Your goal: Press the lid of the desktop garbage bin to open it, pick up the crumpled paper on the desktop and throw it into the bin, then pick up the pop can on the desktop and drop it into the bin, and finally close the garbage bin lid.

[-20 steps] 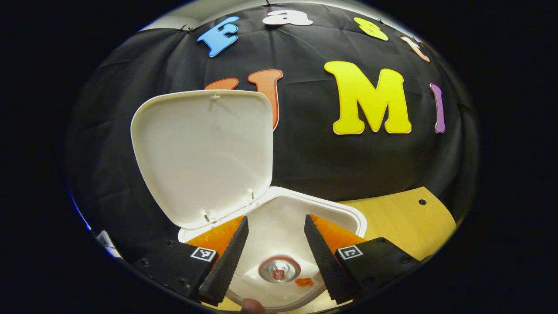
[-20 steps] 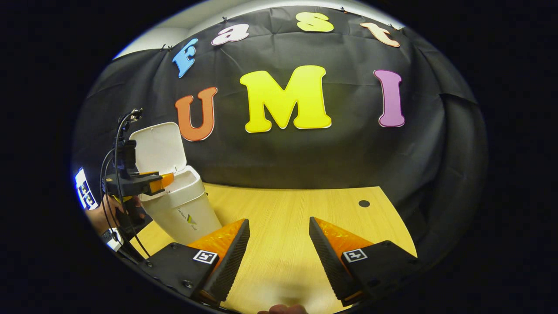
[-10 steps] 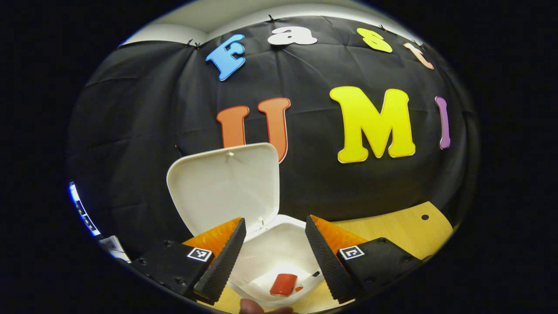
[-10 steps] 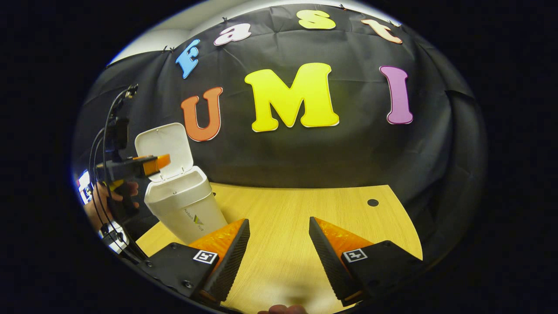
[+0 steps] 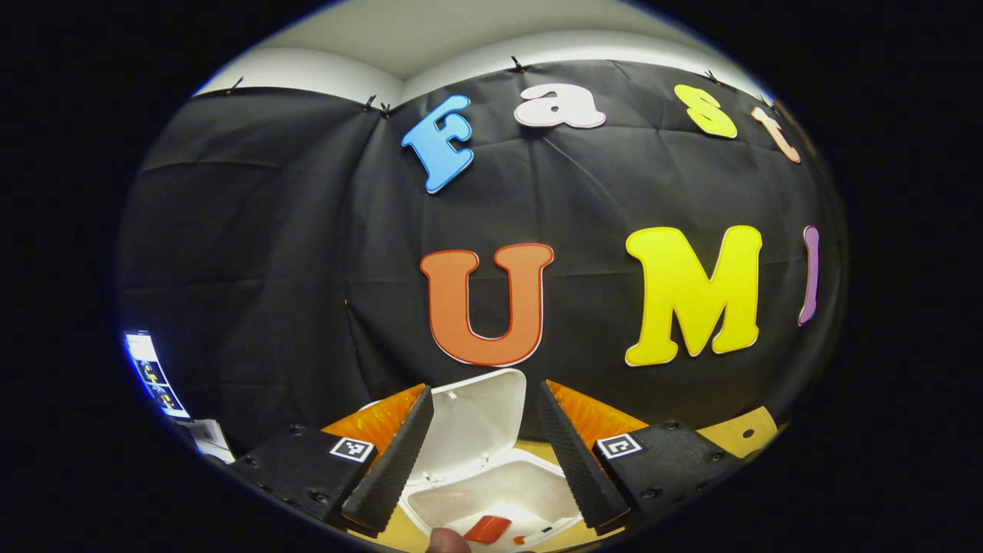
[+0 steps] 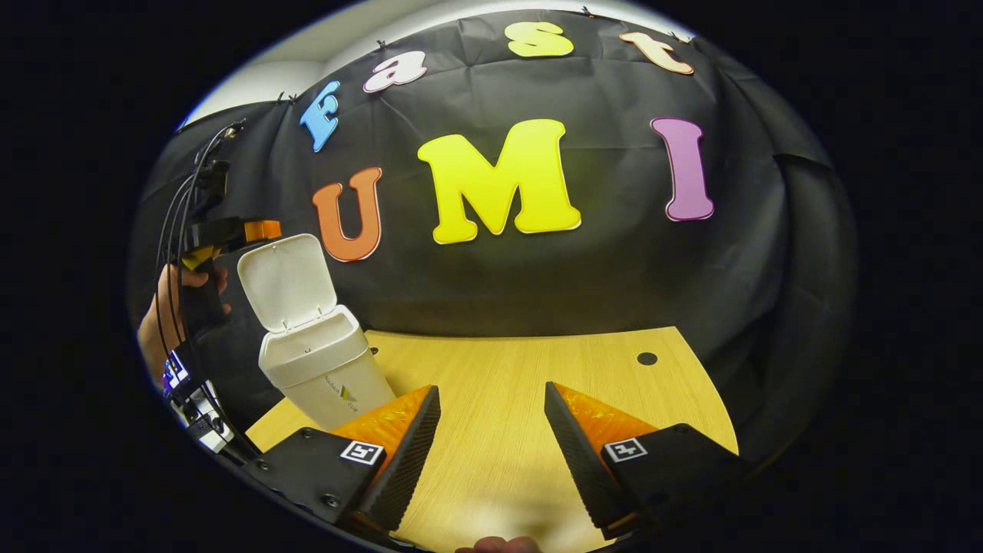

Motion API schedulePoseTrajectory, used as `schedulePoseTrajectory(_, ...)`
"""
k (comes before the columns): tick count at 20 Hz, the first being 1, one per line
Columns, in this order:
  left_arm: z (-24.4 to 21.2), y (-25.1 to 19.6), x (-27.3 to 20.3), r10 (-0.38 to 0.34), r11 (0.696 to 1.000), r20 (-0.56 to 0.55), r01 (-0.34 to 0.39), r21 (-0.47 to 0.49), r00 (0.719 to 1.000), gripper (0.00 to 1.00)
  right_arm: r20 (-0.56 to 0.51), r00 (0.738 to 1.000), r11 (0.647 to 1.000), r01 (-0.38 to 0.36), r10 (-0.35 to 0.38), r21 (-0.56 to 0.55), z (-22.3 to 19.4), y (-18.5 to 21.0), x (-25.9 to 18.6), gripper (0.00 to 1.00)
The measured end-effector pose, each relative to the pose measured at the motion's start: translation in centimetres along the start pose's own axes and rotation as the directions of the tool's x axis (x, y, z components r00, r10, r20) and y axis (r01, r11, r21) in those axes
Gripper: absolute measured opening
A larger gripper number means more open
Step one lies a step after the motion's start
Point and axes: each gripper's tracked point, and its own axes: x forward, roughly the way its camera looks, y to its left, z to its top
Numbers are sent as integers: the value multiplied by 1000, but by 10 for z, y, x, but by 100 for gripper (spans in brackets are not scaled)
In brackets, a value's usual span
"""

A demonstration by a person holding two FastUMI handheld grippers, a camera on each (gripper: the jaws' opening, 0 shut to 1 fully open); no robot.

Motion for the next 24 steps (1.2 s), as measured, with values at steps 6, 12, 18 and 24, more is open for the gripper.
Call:
schedulePoseTrajectory(6,12,37,40,160,986,-70,-162,-36,985,89,14,1000,1000,-17,16,15,21,12,-7,88)
schedulePoseTrajectory(12,-17,49,69,291,948,-229,-312,-62,929,89,65,997,999,-43,45,-27,52,25,-18,88)
schedulePoseTrajectory(18,-44,46,78,348,920,-324,-387,-64,880,89,75,997,999,0,4,-54,57,8,-22,88)
schedulePoseTrajectory(24,-49,46,71,378,906,-355,-421,-50,855,87,81,997,999,14,-10,-46,60,-3,-25,88)
